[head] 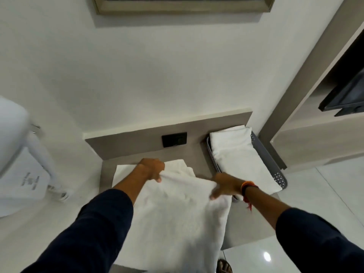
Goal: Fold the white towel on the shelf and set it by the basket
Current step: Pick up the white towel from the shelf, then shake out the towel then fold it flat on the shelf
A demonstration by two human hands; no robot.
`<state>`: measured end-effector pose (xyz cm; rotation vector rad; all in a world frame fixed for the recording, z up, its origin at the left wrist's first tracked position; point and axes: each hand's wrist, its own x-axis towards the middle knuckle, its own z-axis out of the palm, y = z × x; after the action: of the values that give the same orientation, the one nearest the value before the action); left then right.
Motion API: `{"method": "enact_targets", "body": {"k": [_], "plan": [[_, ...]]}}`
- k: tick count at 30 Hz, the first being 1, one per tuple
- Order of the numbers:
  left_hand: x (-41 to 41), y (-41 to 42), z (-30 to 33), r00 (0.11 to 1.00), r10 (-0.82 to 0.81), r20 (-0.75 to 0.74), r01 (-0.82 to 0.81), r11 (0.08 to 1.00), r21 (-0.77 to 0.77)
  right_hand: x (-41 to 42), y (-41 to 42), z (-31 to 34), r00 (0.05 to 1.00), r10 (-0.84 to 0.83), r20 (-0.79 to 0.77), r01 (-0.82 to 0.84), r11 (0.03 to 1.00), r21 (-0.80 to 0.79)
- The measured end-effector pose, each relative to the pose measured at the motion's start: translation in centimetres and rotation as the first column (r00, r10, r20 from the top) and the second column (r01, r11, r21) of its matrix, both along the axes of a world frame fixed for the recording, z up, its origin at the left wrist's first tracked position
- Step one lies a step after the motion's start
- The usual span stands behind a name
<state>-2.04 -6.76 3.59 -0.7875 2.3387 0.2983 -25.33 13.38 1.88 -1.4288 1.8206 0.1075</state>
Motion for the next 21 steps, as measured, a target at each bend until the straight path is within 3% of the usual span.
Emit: {"method": "enact_targets", "body": {"k": [6, 11, 16, 18, 21], "plan": [[5.5, -3.6, 13.0, 0.949, 0.259, -0.182, -0.274, 0.959, -0.065, -1.8, -6.0, 13.2, 0.994, 0.099, -0.048, -0.107, 0.973, -0.205], [8.5, -4.6, 27.0, 0.892, 0.253, -0.373, -0.353, 0.908, -0.227, -2.4, -9.2, 27.3, 0.992, 0.123, -0.007, -0.115, 0.91, -0.399], [10.1, -3.5, 39.5, 0.823, 0.171, -0.541, -0.411, 0.837, -0.361, -1.8, -10.2, 41.0, 0.957, 0.18, -0.229, -0.276, 0.809, -0.519], [10.7, -2.9, 44.2, 0.772, 0.106, -0.627, -0.442, 0.798, -0.409, -1.6, -10.2, 45.8, 0.946, 0.132, -0.296, -0.298, 0.716, -0.632], [11.6, -1.6, 49.7, 0.634, 0.003, -0.773, -0.533, 0.725, -0.435, -1.5, -10.4, 50.6, 0.968, -0.074, -0.241, -0.192, 0.406, -0.894]]}}
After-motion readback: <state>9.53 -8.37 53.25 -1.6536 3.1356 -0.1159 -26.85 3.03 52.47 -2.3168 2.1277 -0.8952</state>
